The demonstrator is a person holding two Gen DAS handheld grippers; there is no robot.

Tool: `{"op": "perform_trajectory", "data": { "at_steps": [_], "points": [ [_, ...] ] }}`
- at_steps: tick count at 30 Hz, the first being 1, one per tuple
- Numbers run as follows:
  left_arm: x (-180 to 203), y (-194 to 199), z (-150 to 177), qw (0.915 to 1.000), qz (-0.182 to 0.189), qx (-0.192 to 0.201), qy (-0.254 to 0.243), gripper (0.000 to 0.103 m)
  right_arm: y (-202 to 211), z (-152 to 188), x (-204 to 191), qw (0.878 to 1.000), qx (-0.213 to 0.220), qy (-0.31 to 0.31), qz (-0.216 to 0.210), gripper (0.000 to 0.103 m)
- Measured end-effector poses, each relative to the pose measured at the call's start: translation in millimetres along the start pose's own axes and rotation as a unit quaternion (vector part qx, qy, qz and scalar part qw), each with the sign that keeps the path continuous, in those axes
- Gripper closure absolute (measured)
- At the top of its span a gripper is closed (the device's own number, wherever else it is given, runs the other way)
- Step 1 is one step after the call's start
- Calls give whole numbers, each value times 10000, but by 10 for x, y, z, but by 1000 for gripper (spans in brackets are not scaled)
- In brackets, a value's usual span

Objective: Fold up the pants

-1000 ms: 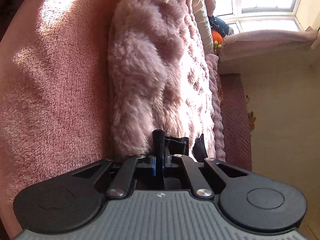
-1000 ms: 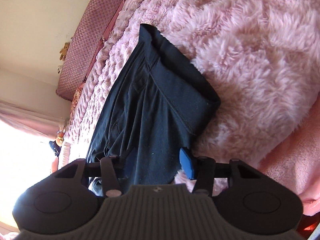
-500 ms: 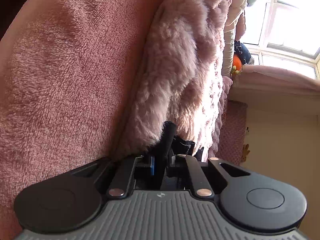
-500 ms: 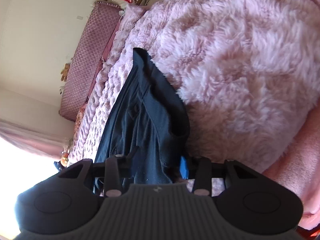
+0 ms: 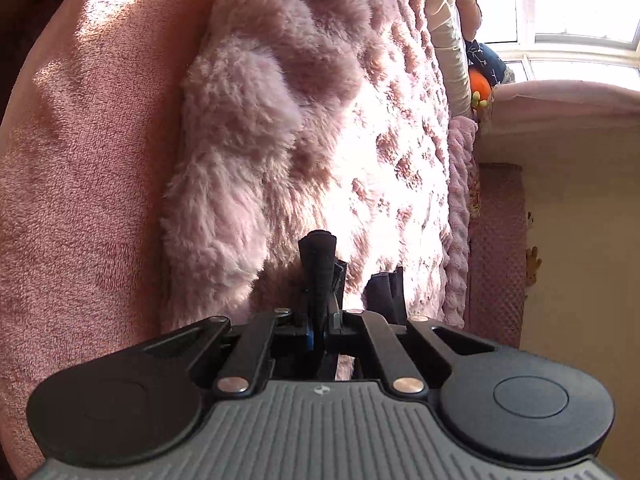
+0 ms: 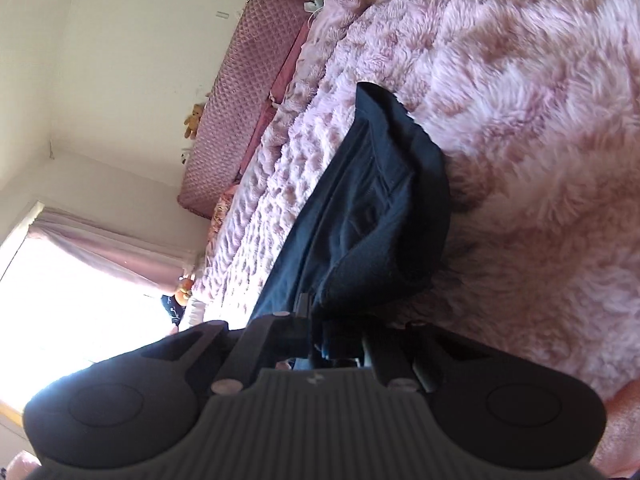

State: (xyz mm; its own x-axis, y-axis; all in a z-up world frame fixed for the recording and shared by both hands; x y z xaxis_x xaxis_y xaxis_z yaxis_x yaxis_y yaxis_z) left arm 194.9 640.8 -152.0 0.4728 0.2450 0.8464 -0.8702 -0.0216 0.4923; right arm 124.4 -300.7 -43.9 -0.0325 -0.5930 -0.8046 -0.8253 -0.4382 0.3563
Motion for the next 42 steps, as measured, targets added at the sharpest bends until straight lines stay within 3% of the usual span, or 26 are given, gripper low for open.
{"op": "perform_trajectory", "data": {
  "at_steps": [2,7,12,19,23,29,34,37,40,41,42],
  "points": [
    [81,-22,38,10000,-13,-71,66,100,-69,-136,-27,9999,100,-100,-28,103],
    [435,-147,275,9991,-112,-131,-388,100,-415,-480,-136,9990,418,-151,-96,103],
    [784,-427,349,9998,-163,-2,-114,100,-921,-789,-138,9983,512,-247,-95,103],
    [912,-755,326,9996,-155,196,122,100,-1573,-1338,65,9942,918,-557,58,103],
    [969,-1021,400,9983,-553,121,-145,100,-1871,-1646,63,9930,1125,-347,8,103],
    [1166,-1312,529,9991,-388,139,-105,100,-2333,-1923,56,9937,1118,-91,-58,103],
    [1396,-1382,490,9995,-168,228,-103,100,-2474,-2163,58,9910,1327,-136,-128,103],
    [1347,-1511,447,9977,-449,490,-157,100,-2637,-2172,199,9921,1237,-176,78,103],
    [1107,-1675,387,9951,-720,635,249,98,-2911,-2096,403,9944,923,-402,317,103],
    [1031,-1702,357,9941,-725,716,383,91,-3013,-2073,485,9950,740,-526,410,101],
    [965,-1720,330,9934,-650,790,528,81,-3095,-2051,566,9948,554,-699,487,88]
  ]
}}
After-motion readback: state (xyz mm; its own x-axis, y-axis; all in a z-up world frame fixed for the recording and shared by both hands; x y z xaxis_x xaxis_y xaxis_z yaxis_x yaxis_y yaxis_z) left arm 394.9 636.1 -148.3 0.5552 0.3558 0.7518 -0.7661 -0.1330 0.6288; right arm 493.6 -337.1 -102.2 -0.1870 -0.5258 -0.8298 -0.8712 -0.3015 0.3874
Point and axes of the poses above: each gripper's, at about its wrist camera, not at the fingertips, and y roughly against the way its jaws point, x to its right, z to its underside, the point moved 9 cm from there along -y, roughly the way its jaws point, and after that the axes turned 14 degrees about y, right-handed, at the moved point
